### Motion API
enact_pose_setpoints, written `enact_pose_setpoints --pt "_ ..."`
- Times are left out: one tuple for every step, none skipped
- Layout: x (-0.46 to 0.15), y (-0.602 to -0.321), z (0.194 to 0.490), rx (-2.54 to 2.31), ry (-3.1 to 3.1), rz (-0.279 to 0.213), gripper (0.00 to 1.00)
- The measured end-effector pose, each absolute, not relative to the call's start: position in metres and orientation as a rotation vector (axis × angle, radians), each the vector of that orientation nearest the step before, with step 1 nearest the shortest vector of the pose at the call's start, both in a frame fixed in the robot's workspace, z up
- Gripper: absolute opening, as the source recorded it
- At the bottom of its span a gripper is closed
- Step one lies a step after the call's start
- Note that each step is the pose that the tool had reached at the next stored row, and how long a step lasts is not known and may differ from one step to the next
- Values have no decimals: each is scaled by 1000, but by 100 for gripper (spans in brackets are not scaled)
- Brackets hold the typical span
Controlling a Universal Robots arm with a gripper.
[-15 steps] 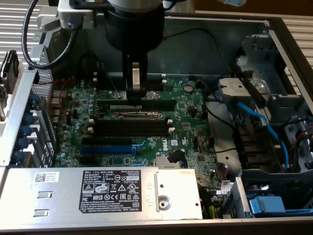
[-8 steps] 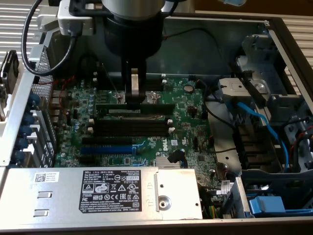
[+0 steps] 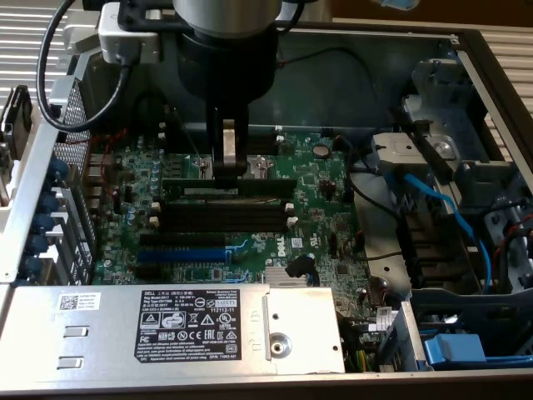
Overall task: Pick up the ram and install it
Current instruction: 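Insert the ram into the slot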
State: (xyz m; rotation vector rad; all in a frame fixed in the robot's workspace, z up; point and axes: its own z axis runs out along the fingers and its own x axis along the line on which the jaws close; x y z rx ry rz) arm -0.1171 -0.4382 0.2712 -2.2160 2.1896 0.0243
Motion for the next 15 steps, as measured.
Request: enact_pose_setpoints --pt "-117 -438 271 -2216 2189 24 12" --pt "-117 -438 271 -2216 2190 24 12" --pt "-117 -438 271 -2216 2189 24 12" --pt "-117 -438 270 -2216 2189 24 12" --pt "-117 -439 270 -2216 2189 24 12" --pt "-117 -439 270 -2216 2189 24 12" --pt "-117 -439 269 -2216 2189 24 12" --pt "-117 -439 268 -2216 2190 24 12" --pt "-117 -439 267 -2215 2190 24 12" --pt "-117 -439 266 -2215 2190 24 12" --pt "-117 -439 265 -2215 2191 24 12" --pt "-117 -439 264 -2214 2192 24 12" --pt "-117 -439 263 -2213 2192 24 12" --pt "-117 -439 262 -2212 2193 24 12" --pt "-117 -439 261 -2212 2193 24 12"
